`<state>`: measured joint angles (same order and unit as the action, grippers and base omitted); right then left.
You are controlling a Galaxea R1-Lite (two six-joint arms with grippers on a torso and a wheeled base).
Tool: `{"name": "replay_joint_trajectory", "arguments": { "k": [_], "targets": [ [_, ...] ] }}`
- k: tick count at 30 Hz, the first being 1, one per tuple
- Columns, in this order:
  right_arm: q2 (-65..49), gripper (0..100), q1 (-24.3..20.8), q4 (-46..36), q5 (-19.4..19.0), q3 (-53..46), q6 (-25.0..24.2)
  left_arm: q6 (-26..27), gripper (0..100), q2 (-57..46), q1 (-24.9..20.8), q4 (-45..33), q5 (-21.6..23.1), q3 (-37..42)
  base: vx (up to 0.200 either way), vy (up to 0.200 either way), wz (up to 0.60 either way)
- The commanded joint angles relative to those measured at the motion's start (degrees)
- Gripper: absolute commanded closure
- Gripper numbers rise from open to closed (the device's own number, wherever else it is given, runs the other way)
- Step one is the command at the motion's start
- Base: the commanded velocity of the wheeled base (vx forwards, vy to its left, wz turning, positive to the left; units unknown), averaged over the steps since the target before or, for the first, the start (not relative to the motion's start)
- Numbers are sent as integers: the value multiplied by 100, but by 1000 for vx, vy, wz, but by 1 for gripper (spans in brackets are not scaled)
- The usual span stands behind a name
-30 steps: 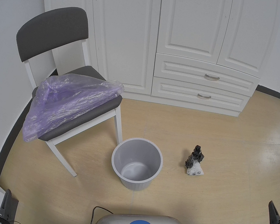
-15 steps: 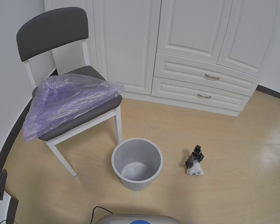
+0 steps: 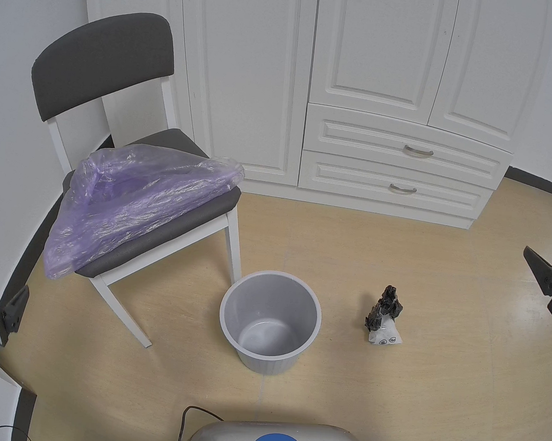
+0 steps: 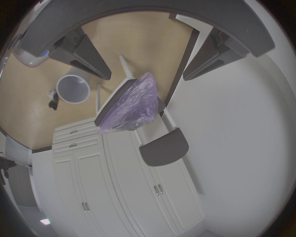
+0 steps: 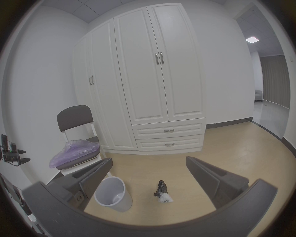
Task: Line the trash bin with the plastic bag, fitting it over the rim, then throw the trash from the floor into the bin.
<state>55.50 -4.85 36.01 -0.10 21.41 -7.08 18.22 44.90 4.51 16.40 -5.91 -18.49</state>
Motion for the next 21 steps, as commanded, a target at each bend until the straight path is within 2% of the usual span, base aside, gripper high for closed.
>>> {"name": "replay_joint_trajectory", "arguments": {
  "k": [1,3,4,5,6,7,9,11,17,21],
  "targets": [
    [1041,0,-139,706,238,-163,5,111,0,1803,946,1023,336,-40,0,0,0],
    [1200,0,-139,881,353,-304,40,102,0,2128,1210,1384,820,30,0,0,0],
    [1305,0,-148,1040,440,-374,49,102,0,2331,1474,1560,1303,127,0,0,0],
    [1314,0,-156,1057,449,-374,49,102,0,2348,1509,1577,1365,127,0,0,0],
    [1472,0,-156,1250,502,-409,49,129,0,2629,1887,1744,2112,118,0,0,0],
    [1560,0,-156,1365,537,-409,40,129,0,2779,2080,1885,2586,118,0,0,0],
    [1648,0,-165,1497,590,-409,40,102,0,2928,2309,2096,3166,109,0,0,0],
    [1665,0,-200,1549,651,-418,40,67,0,3078,2441,2245,3544,100,0,0,0],
    [1692,0,-517,1549,915,-409,5,41,0,3561,2449,2456,3571,30,0,0,0],
    [1788,0,-596,1558,941,-409,-12,41,0,3930,2449,2693,3571,21,0,0,0]
  ]
}}
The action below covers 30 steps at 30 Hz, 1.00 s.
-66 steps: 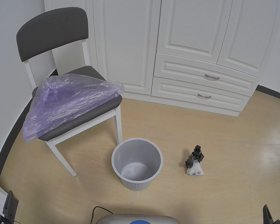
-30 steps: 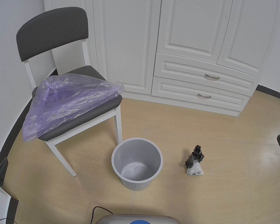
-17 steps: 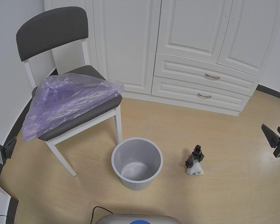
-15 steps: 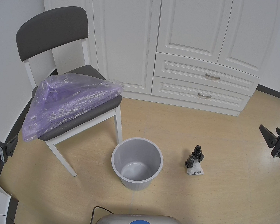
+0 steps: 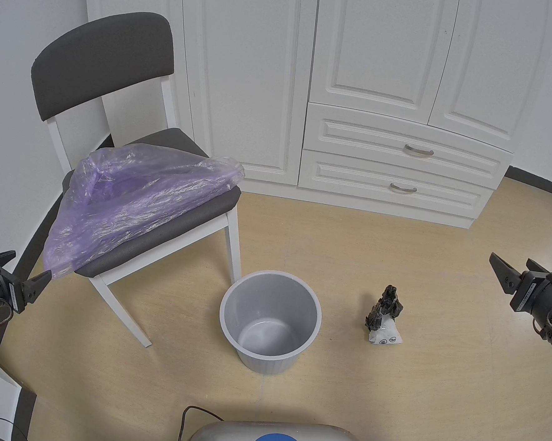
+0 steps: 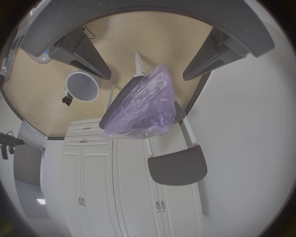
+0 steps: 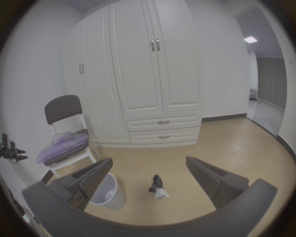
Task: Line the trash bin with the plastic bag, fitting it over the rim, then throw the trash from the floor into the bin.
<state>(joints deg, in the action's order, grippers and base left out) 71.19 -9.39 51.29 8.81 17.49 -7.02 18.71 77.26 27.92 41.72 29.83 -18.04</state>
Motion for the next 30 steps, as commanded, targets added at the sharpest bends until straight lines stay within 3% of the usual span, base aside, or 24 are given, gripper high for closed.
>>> {"name": "replay_joint_trajectory", "arguments": {
  "k": [1,7,13,16,30],
  "targets": [
    [220,0,-142,31,50,-18,-19,-8,0,711,109,170,-4,-24,0,0,0],
    [413,0,-151,39,50,-18,-71,-201,0,1739,118,1005,-39,-129,0,0,0],
    [457,0,-151,39,41,-9,-159,-483,0,2495,109,2209,-733,-129,0,0,0],
    [483,0,-151,39,41,17,-229,-606,0,2706,109,2693,-777,-77,0,0,0],
    [492,0,-151,31,41,17,-238,-641,0,2715,82,2816,-751,64,0,0,0]
  ]
}}
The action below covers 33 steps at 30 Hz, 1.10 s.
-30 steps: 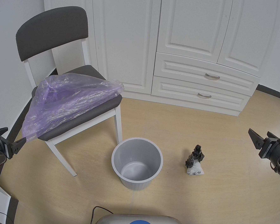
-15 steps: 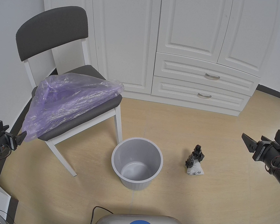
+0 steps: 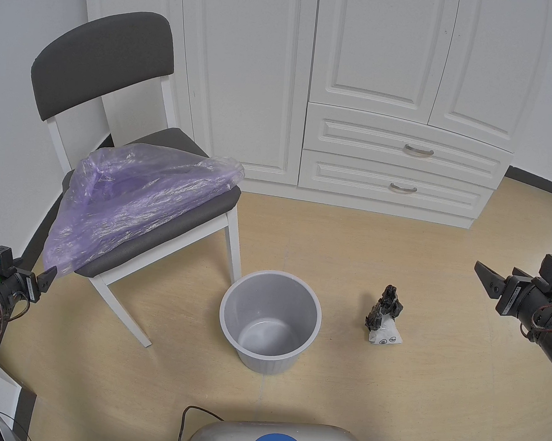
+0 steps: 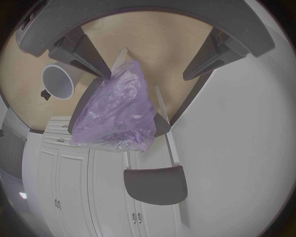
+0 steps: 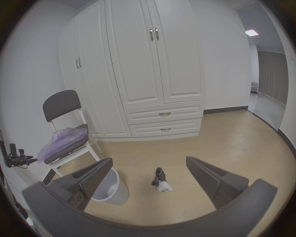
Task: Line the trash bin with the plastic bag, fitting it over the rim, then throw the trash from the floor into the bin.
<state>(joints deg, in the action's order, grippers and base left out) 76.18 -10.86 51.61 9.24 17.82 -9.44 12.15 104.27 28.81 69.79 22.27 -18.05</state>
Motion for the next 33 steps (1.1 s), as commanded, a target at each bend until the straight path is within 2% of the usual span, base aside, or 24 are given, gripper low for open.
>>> {"name": "replay_joint_trajectory", "arguments": {
  "k": [1,26,27,29,31,33],
  "targets": [
    [-7,0,-4,-2,-1,-24,3,24,0,24,-7,-1,5,65,0,0,0],
    [275,0,-56,6,-10,63,-85,-11,0,832,-15,52,-153,-365,0,0,0],
    [319,0,-56,6,-10,116,-94,-126,0,955,-33,87,-302,-541,0,0,0],
    [336,0,-56,6,-10,125,-102,-222,0,990,-42,140,-329,-585,0,0,0],
    [363,0,-65,6,-10,186,-190,-662,0,1078,-77,571,-373,-691,0,0,0],
    [354,0,-65,6,-10,204,-208,-837,0,1096,-86,799,-373,-708,0,0,0]
  ]
}}
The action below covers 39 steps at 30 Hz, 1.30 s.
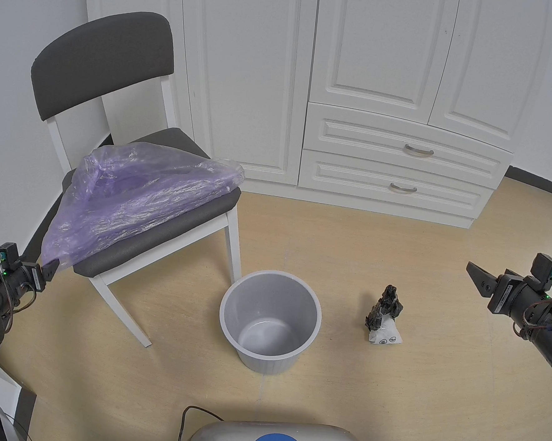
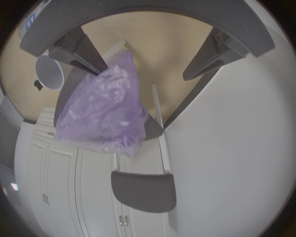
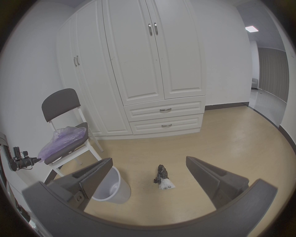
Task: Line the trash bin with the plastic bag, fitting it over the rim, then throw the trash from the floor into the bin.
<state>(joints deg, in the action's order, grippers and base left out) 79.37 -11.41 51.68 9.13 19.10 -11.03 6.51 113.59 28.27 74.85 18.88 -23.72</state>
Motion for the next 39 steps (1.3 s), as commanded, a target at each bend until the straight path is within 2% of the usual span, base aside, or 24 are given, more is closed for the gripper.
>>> {"name": "replay_joint_trajectory", "arguments": {
  "k": [1,6,21,22,26,39],
  "targets": [
    [26,0,-10,9,1,76,-48,-493,0,163,-32,601,-43,-150,0,0,0],
    [26,0,-28,9,10,85,-57,-941,0,137,-50,1199,-43,-212,0,0,0],
    [26,0,-116,264,10,67,-127,-1565,0,453,-217,1286,-43,-554,0,0,0],
    [17,0,-142,273,10,67,-136,-1811,0,453,-225,1286,-34,-554,0,0,0],
    [8,0,-230,273,19,67,-171,-2048,0,532,-296,1295,-34,-642,0,0,0],
    [43,0,-441,642,19,85,-470,-2338,0,497,-313,1295,-43,-862,0,0,0]
  ]
}}
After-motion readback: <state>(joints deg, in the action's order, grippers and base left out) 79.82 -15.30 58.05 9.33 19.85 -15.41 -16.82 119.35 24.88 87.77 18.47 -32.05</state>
